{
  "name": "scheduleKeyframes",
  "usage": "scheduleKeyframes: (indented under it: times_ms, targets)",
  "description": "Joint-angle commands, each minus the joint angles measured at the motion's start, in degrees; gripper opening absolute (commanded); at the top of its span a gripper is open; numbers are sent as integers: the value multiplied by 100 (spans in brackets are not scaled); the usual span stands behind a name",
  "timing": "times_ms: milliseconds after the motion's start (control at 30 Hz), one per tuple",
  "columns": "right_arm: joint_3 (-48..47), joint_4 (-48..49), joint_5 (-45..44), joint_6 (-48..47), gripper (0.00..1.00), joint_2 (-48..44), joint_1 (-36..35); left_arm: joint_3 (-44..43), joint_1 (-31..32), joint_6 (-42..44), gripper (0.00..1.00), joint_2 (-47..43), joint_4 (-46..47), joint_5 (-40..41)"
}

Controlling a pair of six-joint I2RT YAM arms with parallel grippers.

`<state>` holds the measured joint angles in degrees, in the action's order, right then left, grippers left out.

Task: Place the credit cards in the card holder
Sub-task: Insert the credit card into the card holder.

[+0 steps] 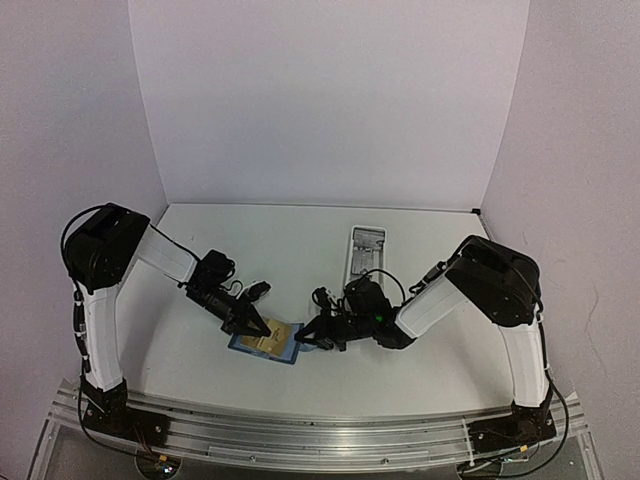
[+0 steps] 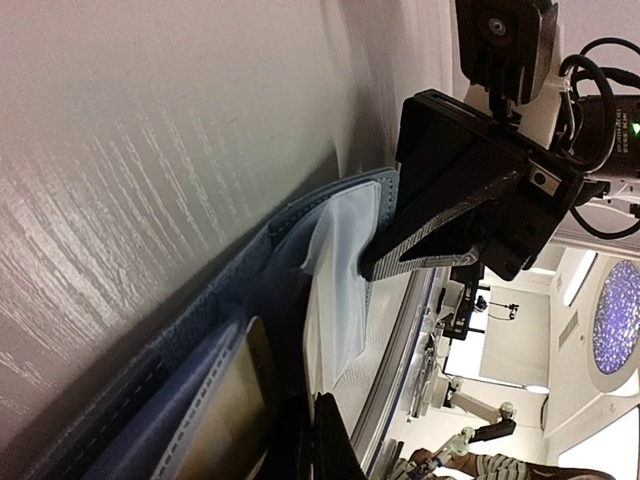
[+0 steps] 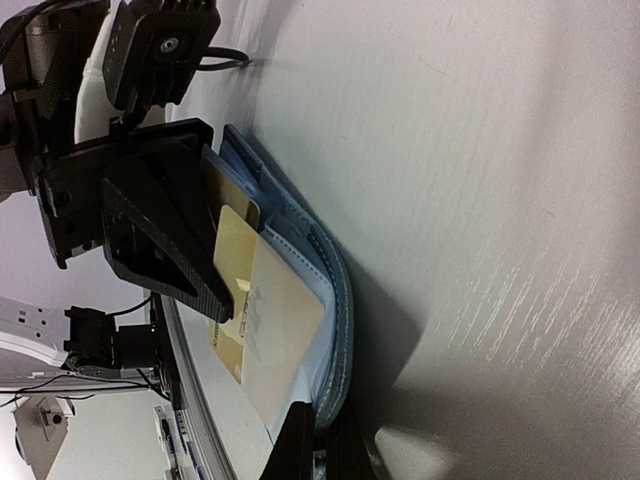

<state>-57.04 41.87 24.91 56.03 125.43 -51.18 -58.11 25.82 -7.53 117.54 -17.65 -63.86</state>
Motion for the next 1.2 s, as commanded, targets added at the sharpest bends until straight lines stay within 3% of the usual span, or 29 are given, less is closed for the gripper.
scheduleKeyframes:
  times_ms: [0, 33, 233, 467, 600, 700, 867, 967, 1167]
  targets:
    - [-165, -746, -275, -187, 0, 212, -31, -26, 82, -131, 0, 193, -48, -158]
    - [-251, -743, -216, -216, 0, 236, -33, 45, 170, -558, 0, 206, 391, -239]
    - [-190, -518, -103, -55, 0, 213, -33, -17, 410, -1319, 0, 279, 935, -38]
    - [-243, -298, -98, 83, 1, 240, -54, -273, 859, -1143, 0, 271, 557, 94]
    - [-132, -302, -189, 59, 13, 66, -56, -350, 854, -1126, 14, 194, 315, 245]
    - [-37, -309, -188, 69, 16, -48, -58, -432, 855, -1000, 20, 150, 45, 311]
    - [10, -311, -265, 114, 14, -136, -57, -678, 854, -632, 22, 32, -392, 514]
    - [64, -324, -319, 150, 8, -214, -55, -860, 834, -346, 30, -144, -780, 643]
    - [188, -383, -376, 181, 7, -268, -56, -988, 758, -76, 46, -570, -1046, 765]
